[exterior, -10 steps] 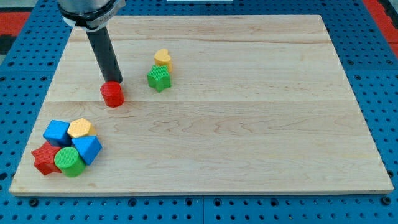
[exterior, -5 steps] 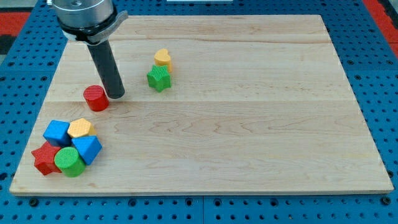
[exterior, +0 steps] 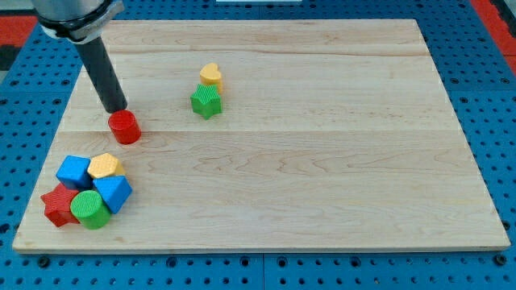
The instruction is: Slide the yellow hexagon closer to the yellow hexagon
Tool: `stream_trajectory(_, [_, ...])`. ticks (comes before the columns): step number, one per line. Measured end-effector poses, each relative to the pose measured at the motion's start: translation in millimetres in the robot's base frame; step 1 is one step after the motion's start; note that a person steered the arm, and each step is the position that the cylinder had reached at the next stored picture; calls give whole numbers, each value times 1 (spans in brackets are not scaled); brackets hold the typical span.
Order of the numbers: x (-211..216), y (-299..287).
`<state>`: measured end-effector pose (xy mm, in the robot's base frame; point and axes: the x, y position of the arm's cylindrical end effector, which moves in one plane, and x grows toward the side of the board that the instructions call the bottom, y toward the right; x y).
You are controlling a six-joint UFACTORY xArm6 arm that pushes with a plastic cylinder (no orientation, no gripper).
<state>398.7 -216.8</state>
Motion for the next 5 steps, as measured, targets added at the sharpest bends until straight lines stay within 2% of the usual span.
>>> stream_trajectory(3, [28,11])
stream_trajectory(5, [24,45])
